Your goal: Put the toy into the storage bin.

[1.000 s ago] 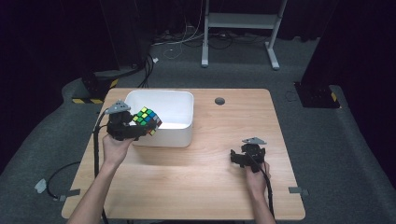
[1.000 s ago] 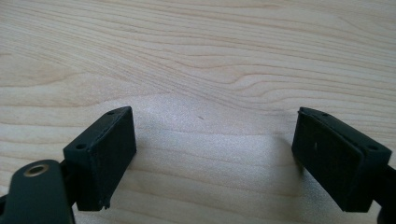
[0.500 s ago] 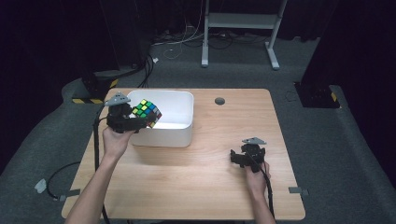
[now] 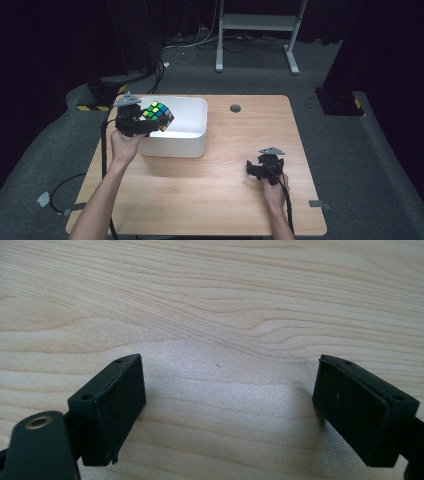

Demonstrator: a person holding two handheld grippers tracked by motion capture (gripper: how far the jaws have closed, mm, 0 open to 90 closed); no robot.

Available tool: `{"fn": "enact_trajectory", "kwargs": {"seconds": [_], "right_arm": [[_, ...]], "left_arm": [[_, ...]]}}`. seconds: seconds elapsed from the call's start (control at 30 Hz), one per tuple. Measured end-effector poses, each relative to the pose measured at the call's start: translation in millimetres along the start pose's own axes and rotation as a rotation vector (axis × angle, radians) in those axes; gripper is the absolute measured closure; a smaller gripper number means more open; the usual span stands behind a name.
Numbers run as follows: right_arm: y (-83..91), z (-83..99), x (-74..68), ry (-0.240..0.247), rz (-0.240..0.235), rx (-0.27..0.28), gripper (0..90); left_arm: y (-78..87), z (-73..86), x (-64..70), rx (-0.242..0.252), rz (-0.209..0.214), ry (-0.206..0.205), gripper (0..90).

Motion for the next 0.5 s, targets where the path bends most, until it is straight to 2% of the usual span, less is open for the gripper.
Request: {"fn": "enact_trajectory", "kwargs": {"seconds": [0.13,0.3,0.5], "right_arm": [[0.0,0.0,-0.1,0.0,-0.001,0.0,13.8],[0.0,0.0,-0.2,0.001,-0.002,0.0,13.8],[0.0,0.0,-0.2,0.001,-0.002,0.0,13.7]], "left_arm": [[-3.1,-5.3,-4.0,-0.003,-0.009,-0.017,33.7],[-8.0,-8.0,-7.8,-0.008,-0.009,-0.008,33.7],[-12.3,-15.6,-7.7,0.0,-0.008,-0.024,33.7]]}}
Point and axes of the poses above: each handheld gripper's, and its own axes: y roughly backward along the jaws, z roughly out of its underside, x roughly to its right, the point moved 6 cm from there along -y, roughly forward along the jaws, and after that the axes turned 7 degrees about x, right-handed, at the moved point
